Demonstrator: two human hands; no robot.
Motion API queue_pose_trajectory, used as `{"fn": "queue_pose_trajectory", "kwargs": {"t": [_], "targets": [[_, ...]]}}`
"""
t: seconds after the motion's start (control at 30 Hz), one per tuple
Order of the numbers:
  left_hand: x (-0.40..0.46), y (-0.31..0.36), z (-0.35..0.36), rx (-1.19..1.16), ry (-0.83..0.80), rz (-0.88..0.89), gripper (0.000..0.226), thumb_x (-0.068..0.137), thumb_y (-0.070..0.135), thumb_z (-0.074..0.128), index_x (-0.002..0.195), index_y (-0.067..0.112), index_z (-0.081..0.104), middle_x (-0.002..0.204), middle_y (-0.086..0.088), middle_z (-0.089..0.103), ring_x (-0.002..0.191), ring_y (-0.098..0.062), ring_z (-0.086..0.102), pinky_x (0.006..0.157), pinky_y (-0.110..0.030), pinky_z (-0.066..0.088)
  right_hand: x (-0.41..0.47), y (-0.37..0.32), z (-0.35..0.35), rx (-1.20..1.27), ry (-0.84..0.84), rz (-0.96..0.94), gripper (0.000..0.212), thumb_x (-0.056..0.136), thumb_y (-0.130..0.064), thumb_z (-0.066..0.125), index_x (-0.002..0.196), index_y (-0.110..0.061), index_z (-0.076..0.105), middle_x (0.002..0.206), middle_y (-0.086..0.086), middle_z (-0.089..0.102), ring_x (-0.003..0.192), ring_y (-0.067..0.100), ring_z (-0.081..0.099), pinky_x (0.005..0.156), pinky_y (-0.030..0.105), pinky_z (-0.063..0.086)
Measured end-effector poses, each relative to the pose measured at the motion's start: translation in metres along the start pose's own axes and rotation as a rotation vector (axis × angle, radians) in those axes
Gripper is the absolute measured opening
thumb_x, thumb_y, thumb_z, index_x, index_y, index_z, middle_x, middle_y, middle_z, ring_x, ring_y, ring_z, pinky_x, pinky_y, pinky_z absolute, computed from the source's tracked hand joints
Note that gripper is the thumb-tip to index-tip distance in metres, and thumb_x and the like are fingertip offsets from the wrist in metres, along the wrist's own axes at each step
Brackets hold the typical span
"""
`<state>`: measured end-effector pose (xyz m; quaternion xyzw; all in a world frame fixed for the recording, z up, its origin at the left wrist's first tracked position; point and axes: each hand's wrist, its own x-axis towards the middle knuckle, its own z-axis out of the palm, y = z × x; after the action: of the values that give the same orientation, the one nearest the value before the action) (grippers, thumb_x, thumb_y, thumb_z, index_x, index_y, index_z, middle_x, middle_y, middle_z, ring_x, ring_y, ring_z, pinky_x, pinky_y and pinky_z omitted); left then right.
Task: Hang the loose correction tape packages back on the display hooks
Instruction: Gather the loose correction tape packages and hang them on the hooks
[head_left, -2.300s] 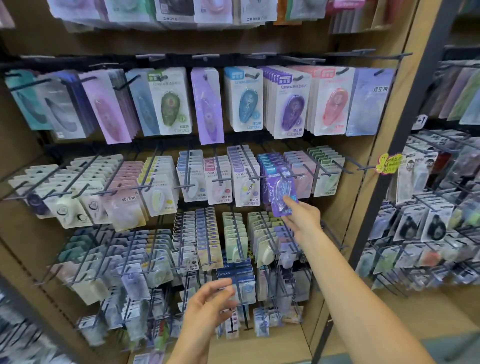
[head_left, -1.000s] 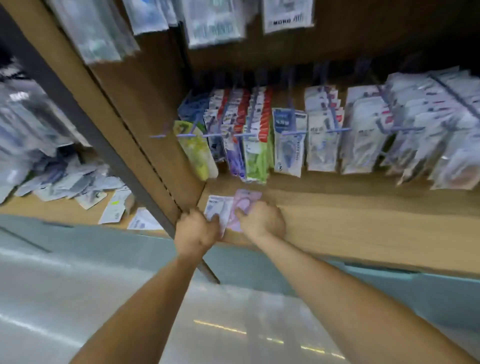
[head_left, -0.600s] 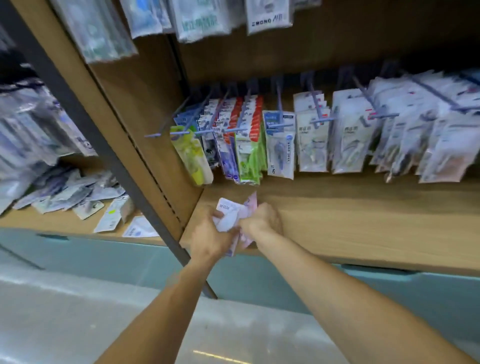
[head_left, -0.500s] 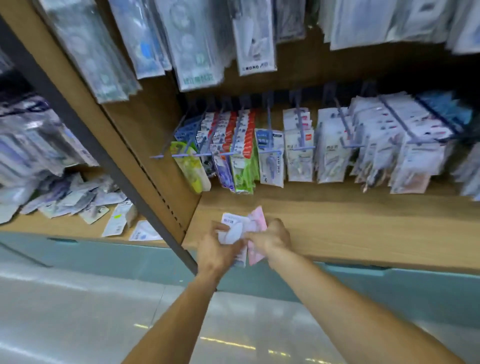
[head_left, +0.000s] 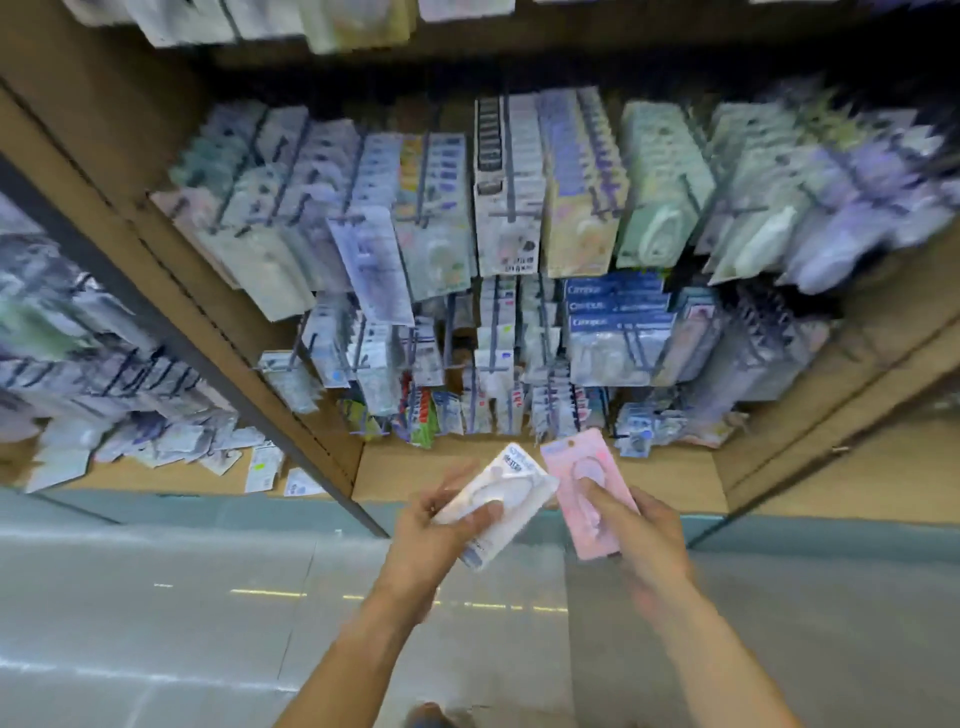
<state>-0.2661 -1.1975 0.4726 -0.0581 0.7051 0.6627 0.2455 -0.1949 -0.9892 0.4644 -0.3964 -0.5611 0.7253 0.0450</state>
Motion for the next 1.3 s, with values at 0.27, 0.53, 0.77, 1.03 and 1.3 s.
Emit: {"fn": "queue_pose_trajectory", "kwargs": {"t": [0.27,0.53,0.77,1.03,1.3], "targets": [[-0.102,0.181,0.013,-0.056,-0.051,0.082,0.063,0.046,0.024,0.100,0.103,0.006,0.079,0.100,-0.013,0.081,0.093,-0.029,0.075,0.081,-0.037,0.057,-0.138,-0.172,-0.030,0.166,-0.199,-0.221,0.028,0.090,-0.024,0.071,0.111,-0.006,0.074,0.106,0.011,0.077,0.090,0.019,0.069,0.077,0.034,0.051],[-0.143,0.256,0.043,-0.303,-0.113,0.150,0.028,0.079,0.011,0.086,0.106,0.008,0.079,0.107,-0.019,0.079,0.087,-0.033,0.074,0.084,-0.050,0.055,-0.181,-0.221,-0.006,0.064,-0.358,-0.367,0.043,0.081,-0.038,0.084,0.116,-0.014,0.074,0.113,0.020,0.075,0.098,0.039,0.072,0.080,0.044,0.053],[-0.148,0.276,0.046,-0.370,-0.106,0.184,0.034,0.078,0.015,0.084,0.110,0.006,0.080,0.112,-0.021,0.078,0.104,-0.043,0.075,0.093,-0.065,0.058,-0.184,-0.238,0.016,0.133,-0.280,-0.361,0.043,0.074,-0.026,0.088,0.110,-0.008,0.074,0.101,0.013,0.079,0.096,0.031,0.076,0.074,0.043,0.061],[-0.142,0.292,0.050,-0.467,-0.145,0.172,0.025,0.082,0.009,0.077,0.103,-0.004,0.081,0.105,-0.030,0.076,0.089,-0.042,0.077,0.068,-0.042,0.065,-0.181,-0.251,0.052,0.185,-0.208,-0.356,0.021,0.088,-0.031,0.073,0.101,-0.017,0.080,0.096,0.006,0.080,0.084,0.017,0.077,0.076,0.035,0.055],[-0.130,0.300,0.056,-0.421,-0.125,0.278,0.033,0.078,0.025,0.091,0.104,0.006,0.083,0.108,-0.028,0.077,0.098,-0.042,0.075,0.096,-0.053,0.056,-0.181,-0.256,0.062,0.125,-0.191,-0.561,0.053,0.078,0.001,0.081,0.114,-0.022,0.049,0.085,-0.002,0.080,0.070,0.013,0.076,0.059,0.022,0.058]]}}
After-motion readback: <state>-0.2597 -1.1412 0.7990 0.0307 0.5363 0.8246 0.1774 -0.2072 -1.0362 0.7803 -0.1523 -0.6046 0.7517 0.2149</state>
